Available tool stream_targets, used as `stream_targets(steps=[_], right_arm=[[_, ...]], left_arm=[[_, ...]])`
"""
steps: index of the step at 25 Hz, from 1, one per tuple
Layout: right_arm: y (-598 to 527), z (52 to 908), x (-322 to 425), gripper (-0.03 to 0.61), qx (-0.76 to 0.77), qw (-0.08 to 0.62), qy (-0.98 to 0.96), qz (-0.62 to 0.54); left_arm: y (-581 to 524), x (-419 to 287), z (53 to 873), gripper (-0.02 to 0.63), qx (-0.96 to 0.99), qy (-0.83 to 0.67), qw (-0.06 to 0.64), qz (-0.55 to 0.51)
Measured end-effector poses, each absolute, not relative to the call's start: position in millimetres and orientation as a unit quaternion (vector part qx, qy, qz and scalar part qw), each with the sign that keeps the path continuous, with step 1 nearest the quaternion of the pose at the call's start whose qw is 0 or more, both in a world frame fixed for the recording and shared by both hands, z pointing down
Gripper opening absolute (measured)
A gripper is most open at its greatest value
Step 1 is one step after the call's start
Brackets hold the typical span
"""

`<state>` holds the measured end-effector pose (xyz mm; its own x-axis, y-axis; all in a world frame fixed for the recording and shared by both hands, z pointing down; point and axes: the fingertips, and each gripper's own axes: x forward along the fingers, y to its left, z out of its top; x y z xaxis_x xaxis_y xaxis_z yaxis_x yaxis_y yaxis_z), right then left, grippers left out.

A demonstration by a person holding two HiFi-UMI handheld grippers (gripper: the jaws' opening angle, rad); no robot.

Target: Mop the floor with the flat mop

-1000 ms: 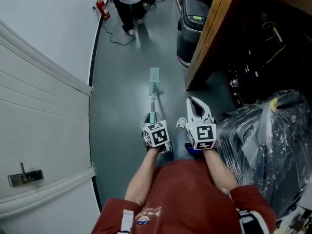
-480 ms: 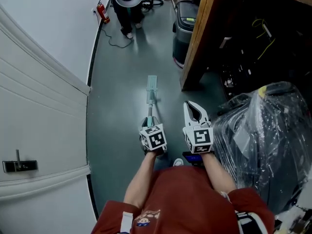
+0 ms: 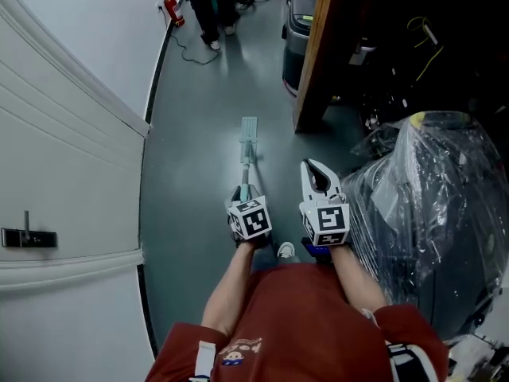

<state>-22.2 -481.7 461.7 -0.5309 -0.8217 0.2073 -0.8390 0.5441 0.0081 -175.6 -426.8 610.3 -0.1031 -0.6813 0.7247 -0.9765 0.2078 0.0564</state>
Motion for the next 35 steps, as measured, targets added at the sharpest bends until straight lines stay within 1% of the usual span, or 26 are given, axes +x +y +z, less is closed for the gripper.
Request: stream_targets(steps=[6,14,22,30,35], right_arm=[[-449,459,3,0.017,0.478,0.083,-0.873,0.050],[-400,467,20,0.017,0.472,0.088,-0.875,0.070],[-347,464,5,0.018,0.474,0.083,-0.874,0.065],[-260,470,-18,0.018,0.476,0.089,-0.872,0.068],[-209,475,-18,0.018,0.479,0.092,-0.870,0.071]], left_arm=[[-389,-157,609,0.123,0.582,-0.710,0.323,0.231],[-333,-146,600,0.121,0.572,-0.716,0.324,0.234],[-282,-153,599,0.121,0.581,-0.711,0.322,0.230],[-203,-162,603,0.123,0.594,-0.699,0.324,0.231],[-156,-163,607,0.123,0.600,-0.696,0.322,0.230]])
